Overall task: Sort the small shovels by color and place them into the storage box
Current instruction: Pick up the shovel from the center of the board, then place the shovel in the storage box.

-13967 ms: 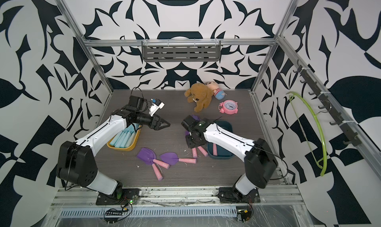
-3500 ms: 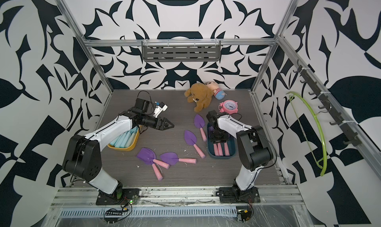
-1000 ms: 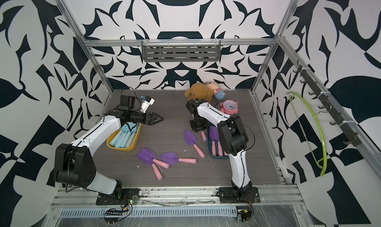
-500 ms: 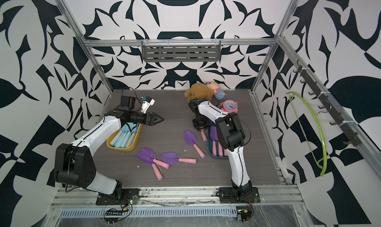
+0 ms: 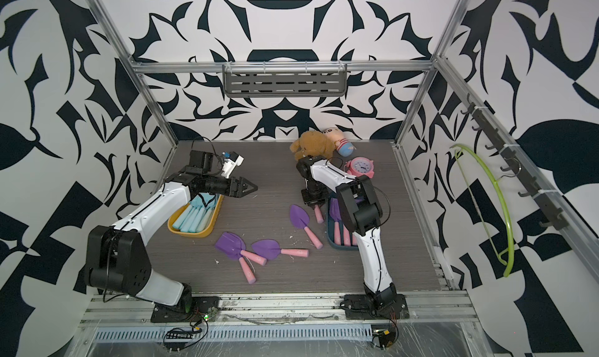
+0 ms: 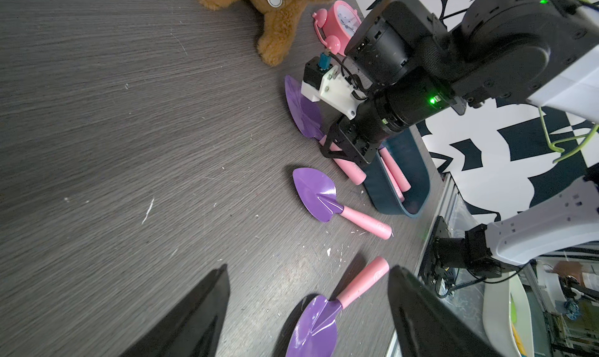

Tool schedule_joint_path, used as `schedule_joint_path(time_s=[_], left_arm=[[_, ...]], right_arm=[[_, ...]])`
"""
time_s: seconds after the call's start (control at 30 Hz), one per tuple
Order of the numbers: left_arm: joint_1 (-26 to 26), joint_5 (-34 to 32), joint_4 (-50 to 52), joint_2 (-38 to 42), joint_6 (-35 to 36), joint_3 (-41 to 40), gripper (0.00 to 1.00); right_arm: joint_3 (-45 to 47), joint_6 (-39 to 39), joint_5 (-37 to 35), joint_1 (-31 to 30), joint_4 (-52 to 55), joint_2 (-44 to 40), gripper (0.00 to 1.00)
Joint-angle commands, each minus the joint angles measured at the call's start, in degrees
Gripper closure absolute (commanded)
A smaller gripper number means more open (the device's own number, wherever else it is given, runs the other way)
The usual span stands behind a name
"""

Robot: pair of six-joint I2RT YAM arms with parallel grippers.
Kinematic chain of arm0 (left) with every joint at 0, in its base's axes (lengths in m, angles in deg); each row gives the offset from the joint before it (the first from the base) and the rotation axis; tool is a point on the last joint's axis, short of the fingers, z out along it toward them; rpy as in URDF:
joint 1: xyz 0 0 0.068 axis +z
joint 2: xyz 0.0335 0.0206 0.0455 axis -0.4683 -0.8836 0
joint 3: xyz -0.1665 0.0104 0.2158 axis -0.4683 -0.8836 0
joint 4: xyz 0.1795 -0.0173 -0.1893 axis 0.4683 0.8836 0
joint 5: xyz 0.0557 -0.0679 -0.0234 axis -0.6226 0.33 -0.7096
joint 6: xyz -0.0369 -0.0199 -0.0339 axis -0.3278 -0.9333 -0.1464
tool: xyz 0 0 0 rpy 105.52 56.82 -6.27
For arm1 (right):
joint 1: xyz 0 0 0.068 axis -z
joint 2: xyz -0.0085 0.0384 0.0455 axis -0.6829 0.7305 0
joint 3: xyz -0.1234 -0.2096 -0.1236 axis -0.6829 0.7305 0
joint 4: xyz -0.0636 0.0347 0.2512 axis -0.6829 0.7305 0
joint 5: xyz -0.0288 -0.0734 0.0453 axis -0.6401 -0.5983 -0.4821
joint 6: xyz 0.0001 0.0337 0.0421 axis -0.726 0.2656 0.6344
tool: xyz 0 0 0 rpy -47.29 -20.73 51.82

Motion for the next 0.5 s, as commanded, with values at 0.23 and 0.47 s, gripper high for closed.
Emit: schedule_joint_path(time_s=[0.23, 0.47], left_arm=[[-1.42, 2.84, -0.44, -1.07, 0.19, -0.03, 0.16], [-8.65, 2.85, 2.05, -4.60, 1.79, 2.67, 0.16]], right_arm=[[0.89, 0.65, 1.51, 0.29, -2.87, -12.71, 0.89], [10.16, 0.84, -1.08, 2.61, -0.68, -26.87, 0.91]])
